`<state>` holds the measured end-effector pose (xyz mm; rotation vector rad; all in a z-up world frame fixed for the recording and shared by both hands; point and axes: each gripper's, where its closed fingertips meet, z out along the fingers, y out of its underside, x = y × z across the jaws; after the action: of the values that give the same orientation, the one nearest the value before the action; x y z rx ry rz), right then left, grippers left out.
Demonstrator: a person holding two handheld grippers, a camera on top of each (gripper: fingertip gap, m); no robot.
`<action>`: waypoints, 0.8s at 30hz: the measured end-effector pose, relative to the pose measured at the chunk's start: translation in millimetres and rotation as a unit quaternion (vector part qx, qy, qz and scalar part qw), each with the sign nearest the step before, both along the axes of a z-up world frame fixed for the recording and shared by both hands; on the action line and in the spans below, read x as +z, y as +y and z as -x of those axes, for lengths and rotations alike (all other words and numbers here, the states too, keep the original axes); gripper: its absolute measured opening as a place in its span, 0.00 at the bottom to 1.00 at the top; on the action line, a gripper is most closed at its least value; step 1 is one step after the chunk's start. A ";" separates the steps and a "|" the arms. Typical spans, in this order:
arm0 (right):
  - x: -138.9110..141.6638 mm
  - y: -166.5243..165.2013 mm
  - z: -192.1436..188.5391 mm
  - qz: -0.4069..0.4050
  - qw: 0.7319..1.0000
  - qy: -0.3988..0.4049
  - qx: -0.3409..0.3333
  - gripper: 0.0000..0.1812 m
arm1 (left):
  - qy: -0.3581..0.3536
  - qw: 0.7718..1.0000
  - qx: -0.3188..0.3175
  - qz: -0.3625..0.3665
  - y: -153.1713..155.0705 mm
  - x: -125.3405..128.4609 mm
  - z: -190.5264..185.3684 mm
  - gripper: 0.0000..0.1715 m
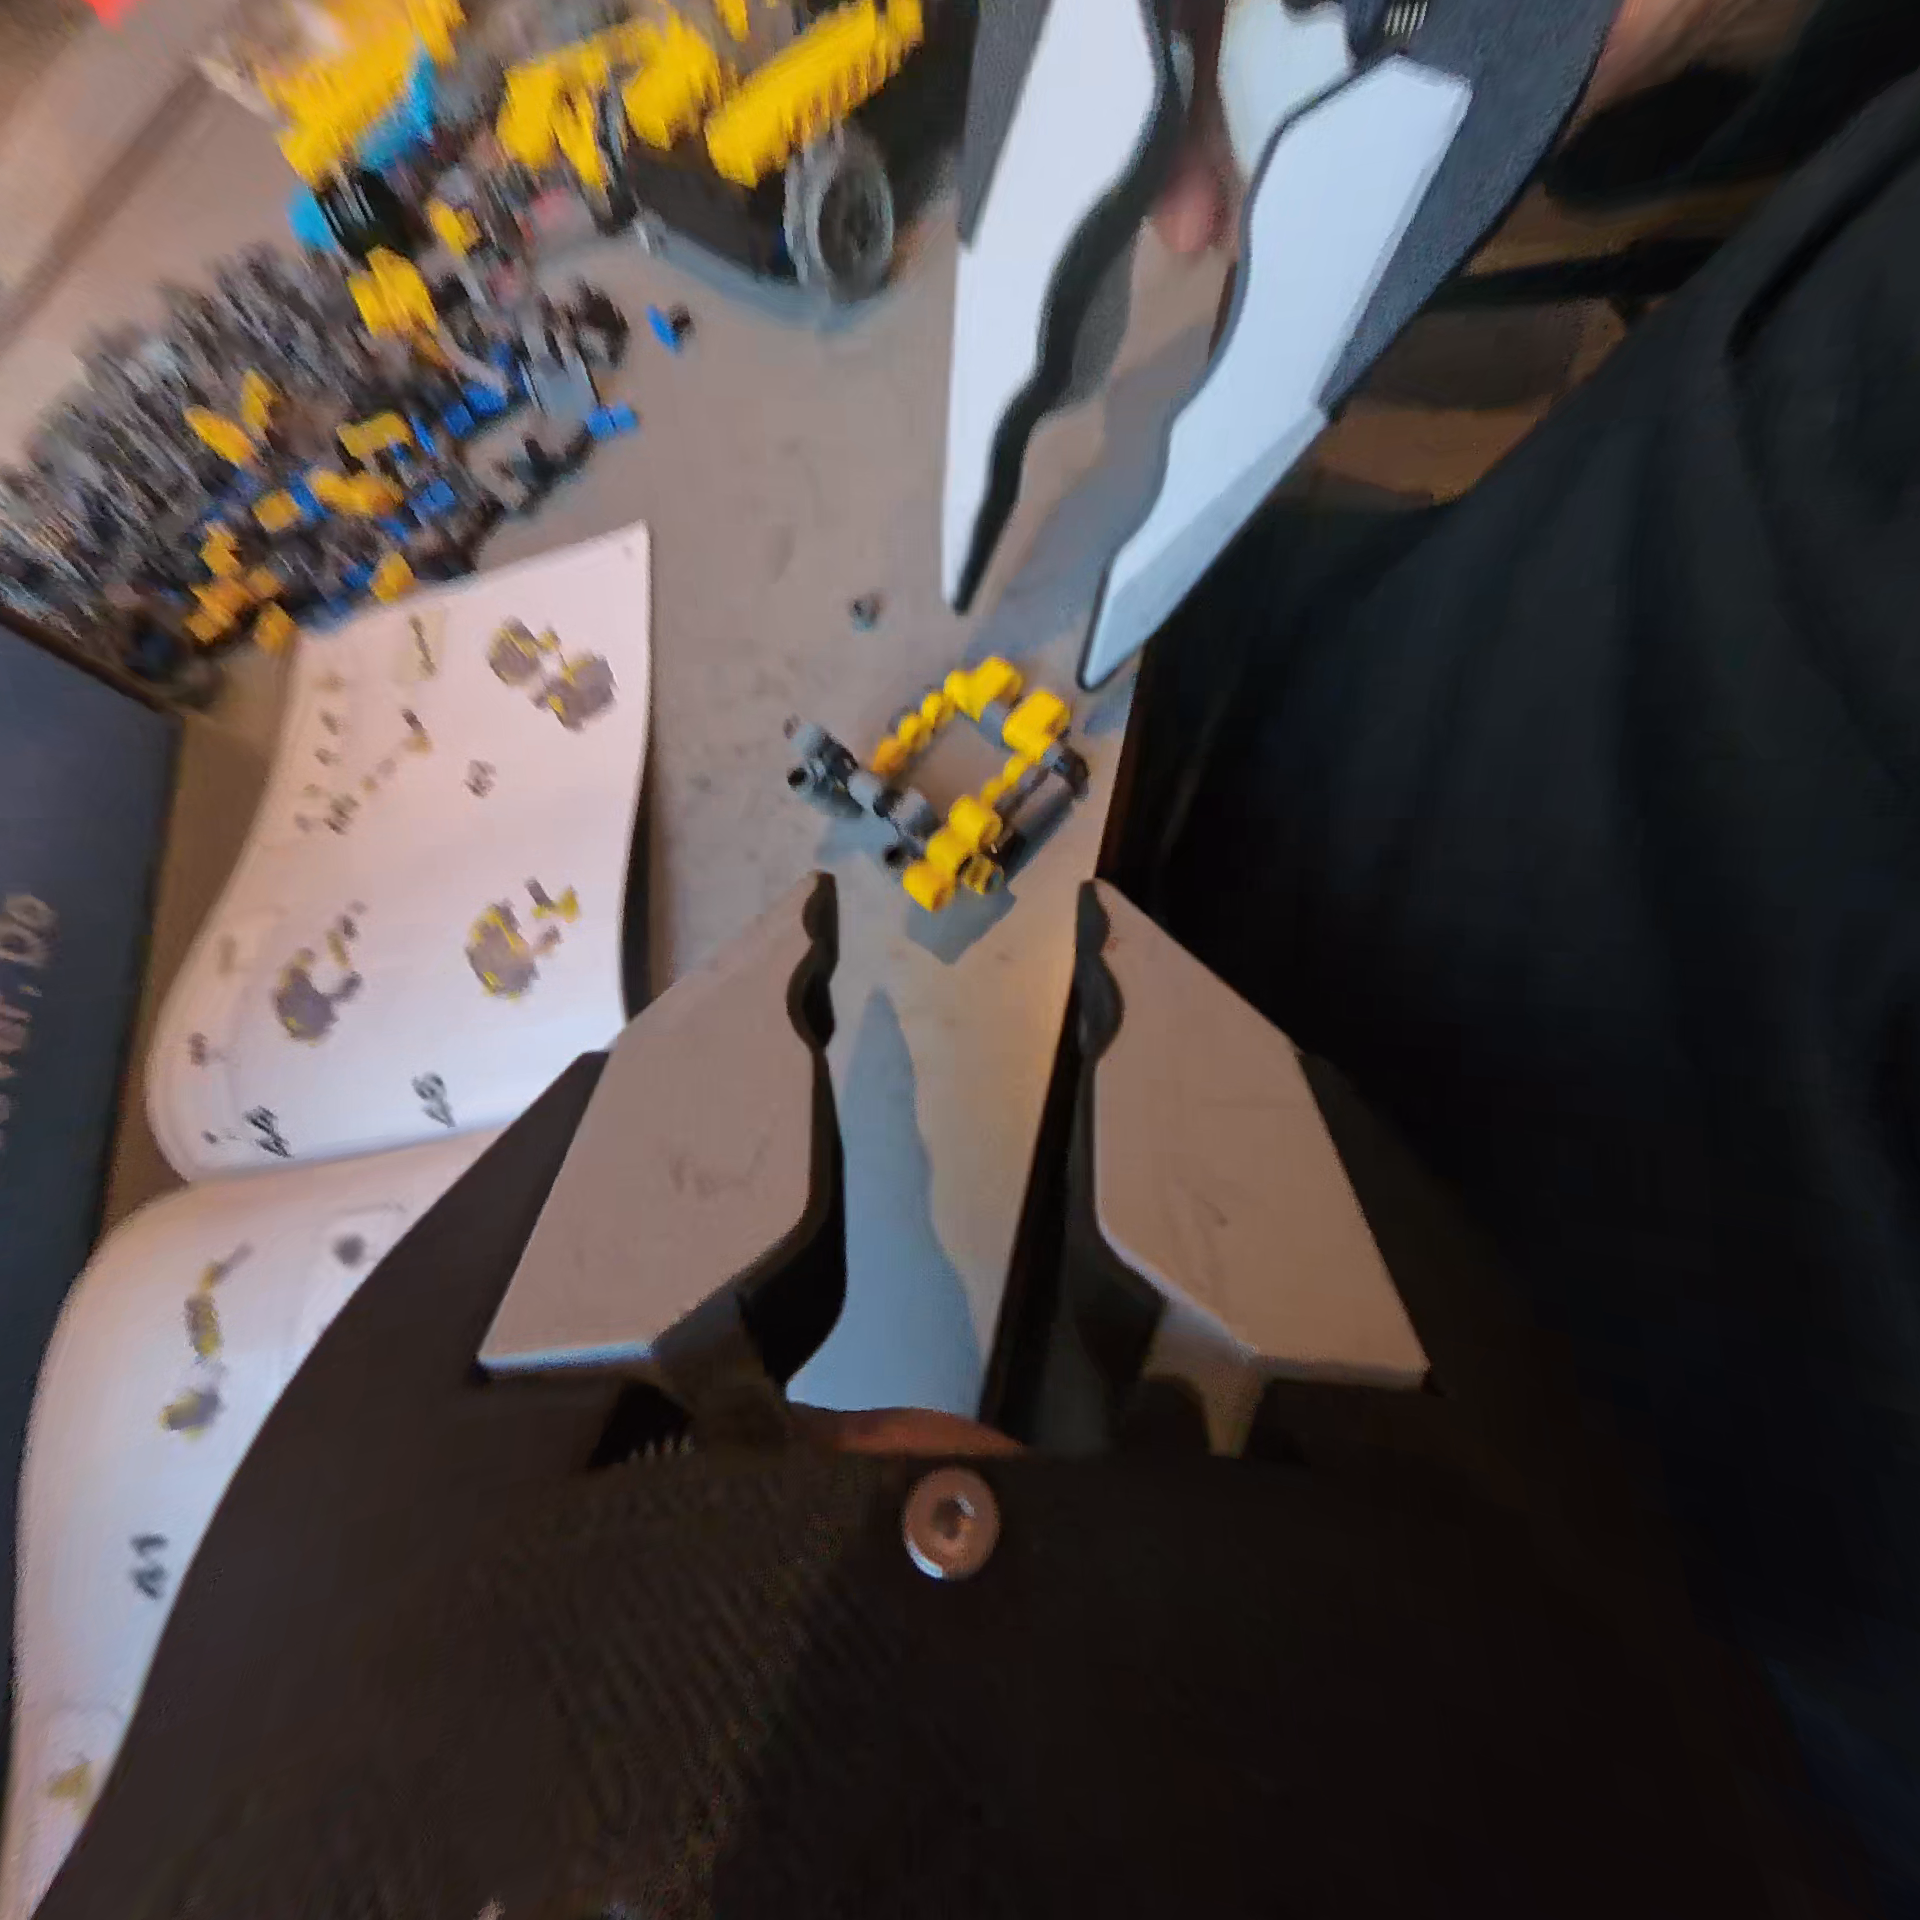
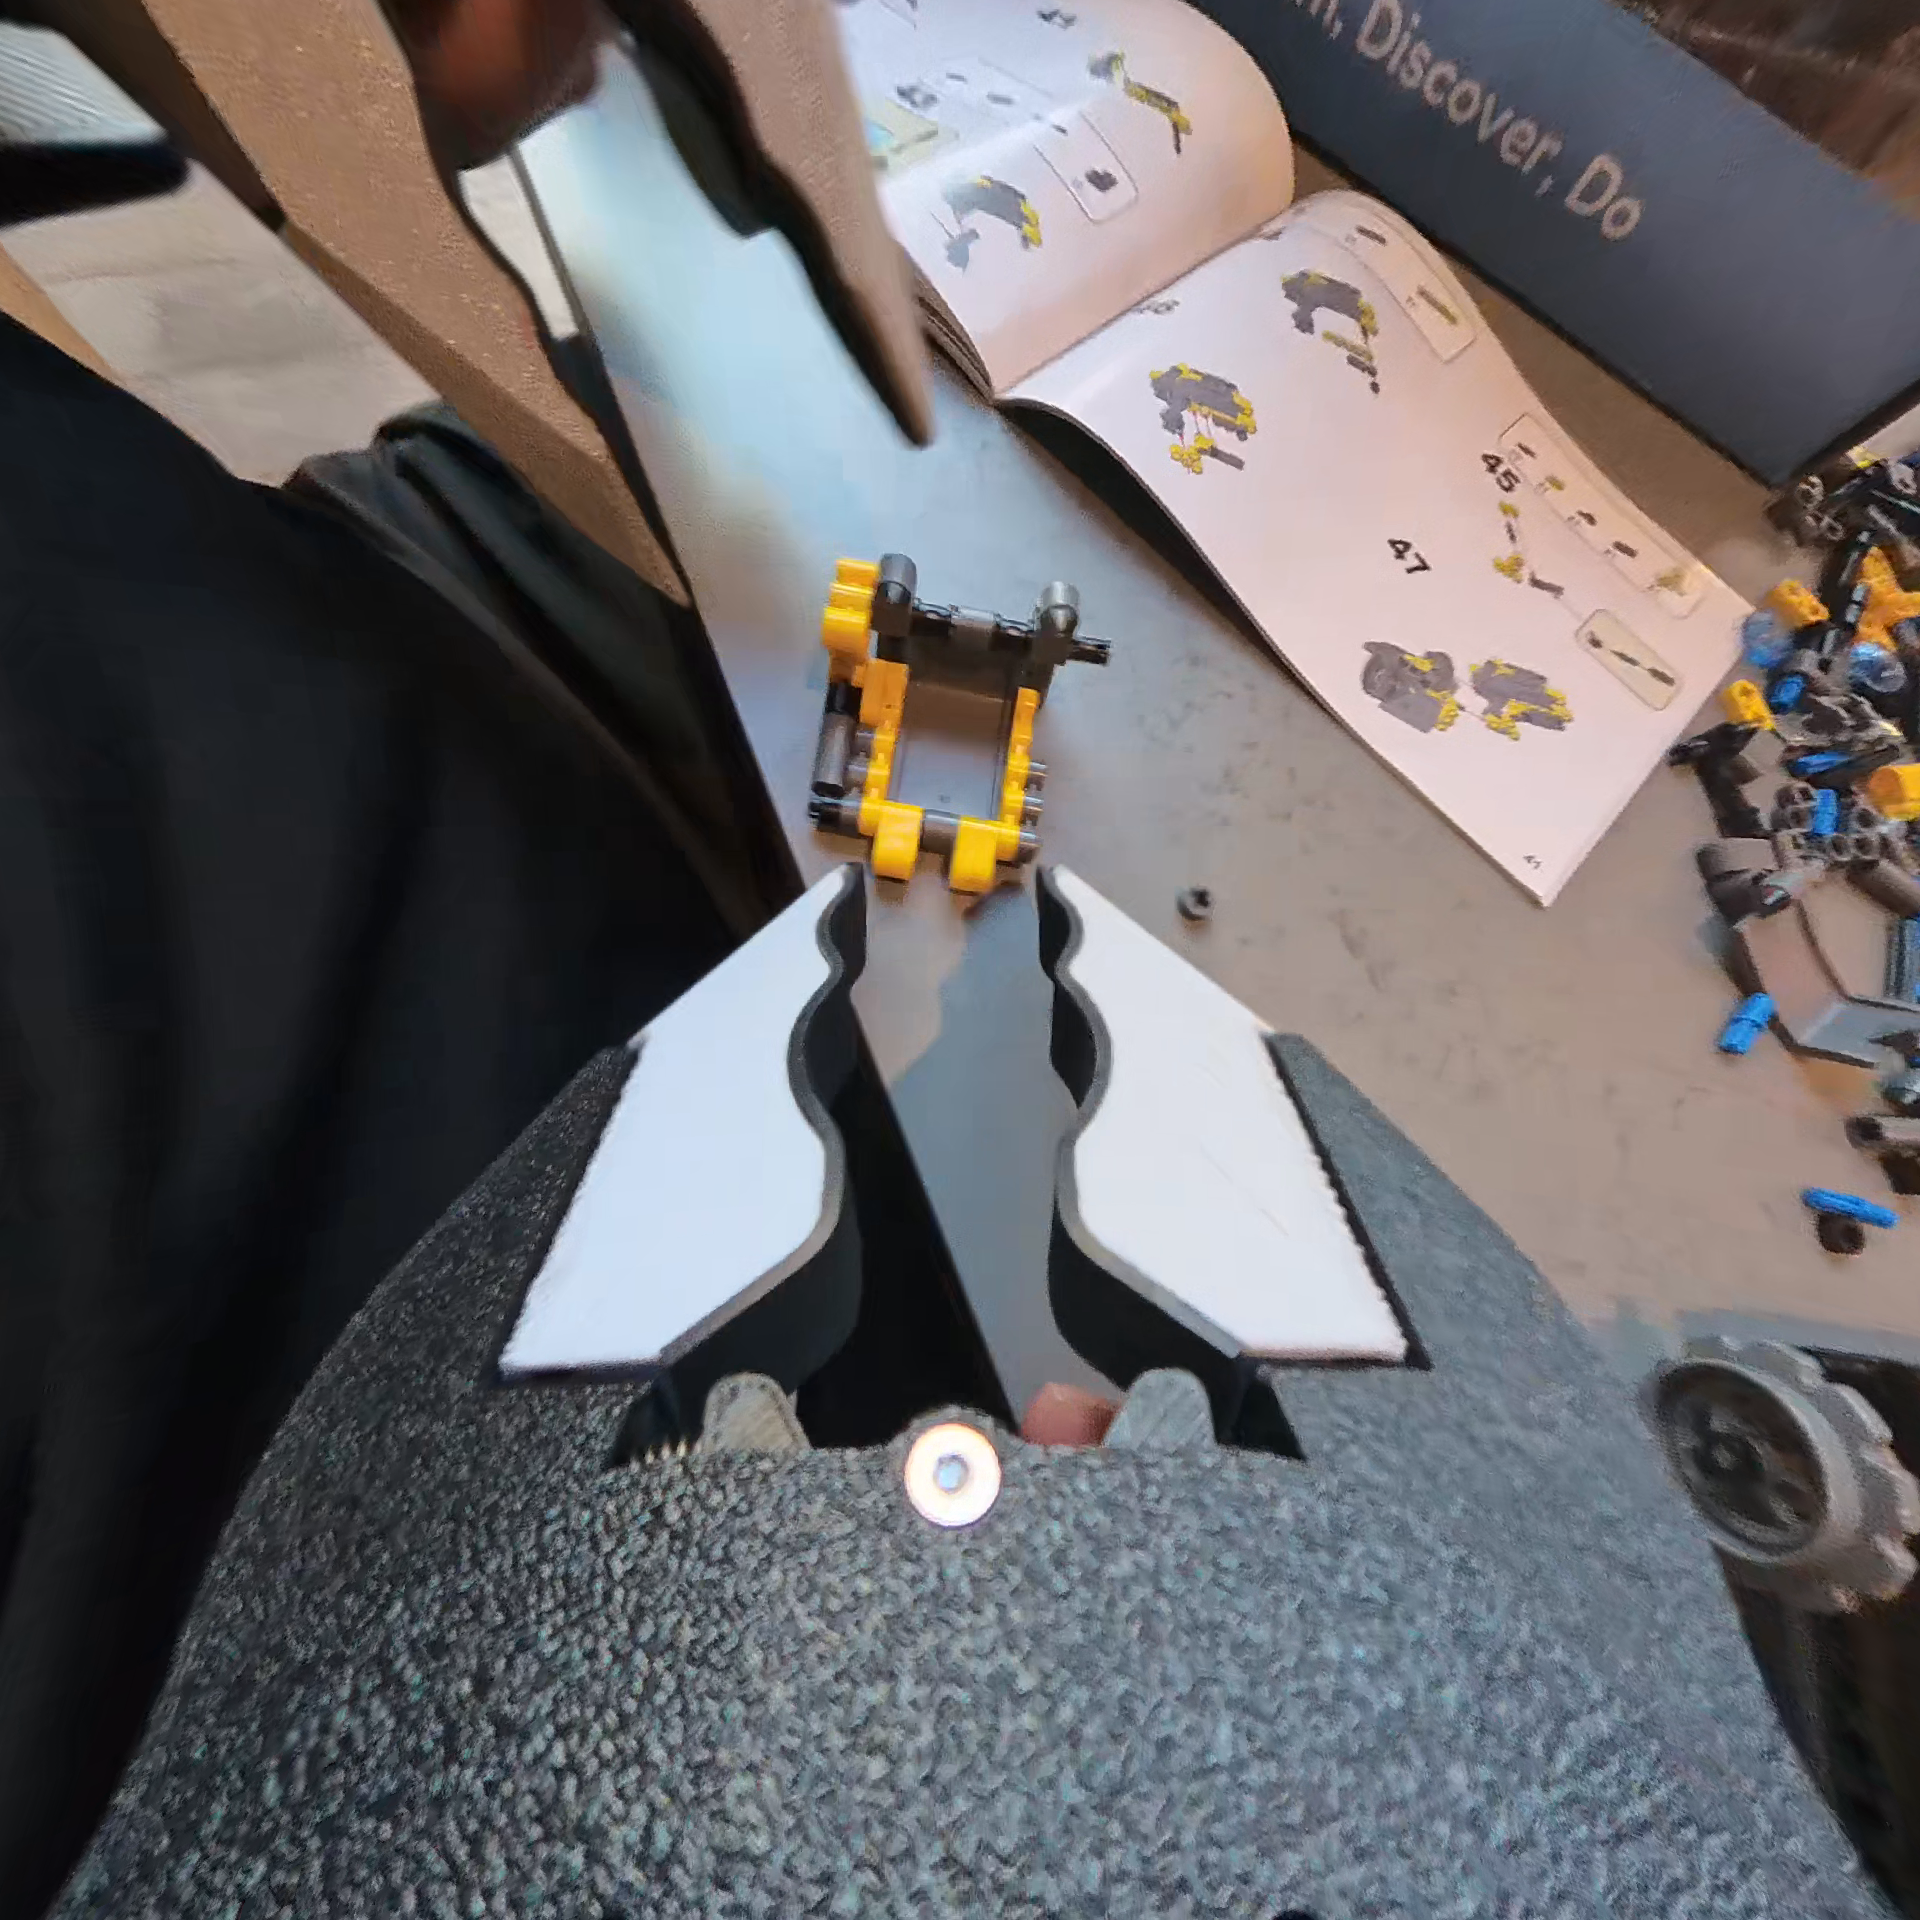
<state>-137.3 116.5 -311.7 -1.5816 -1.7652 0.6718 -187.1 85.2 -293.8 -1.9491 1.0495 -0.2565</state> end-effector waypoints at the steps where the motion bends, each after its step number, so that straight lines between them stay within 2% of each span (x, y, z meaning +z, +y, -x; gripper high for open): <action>1: 1.1 -4.6 0.4 0.007 1.000 0.004 0.003 0.19 | -0.003 1.000 -0.012 -0.021 3.2 6.8 -1.8 0.30; 3: -0.4 -14.5 4.5 0.031 1.000 0.006 0.005 0.24 | 0.021 0.998 -0.036 -0.040 15.0 9.5 -3.1 0.42; 7: -7.3 -14.0 12.4 0.020 1.000 0.008 -0.021 0.25 | 0.038 0.992 -0.117 0.020 29.2 -4.8 -12.4 0.46; 10: -6.6 -6.8 12.6 0.007 0.999 0.015 -0.043 0.24 | 0.052 0.985 -0.153 0.056 35.2 -13.9 -16.1 0.45; 12: -7.2 -5.9 12.0 0.002 0.999 0.016 -0.040 0.23 | 0.058 0.981 -0.161 0.086 35.6 -23.2 -19.1 0.41; 14: -8.4 -8.5 10.1 -0.001 1.000 0.011 -0.019 0.21 | 0.051 0.978 -0.168 0.110 30.3 -29.2 -26.8 0.42; 16: -8.4 -10.3 7.4 -0.005 1.000 0.007 0.000 0.20 | 0.037 0.981 -0.157 0.110 30.8 -29.5 -31.5 0.37; 24: -9.5 -11.5 2.7 -0.064 0.995 -0.007 0.078 0.13 | 0.009 0.983 -0.144 0.113 29.2 -30.5 -34.4 0.37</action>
<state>-140.0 104.9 -321.1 -1.3765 -1.9168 0.6082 -152.7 114.3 -324.3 -1.9960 1.3643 -0.5392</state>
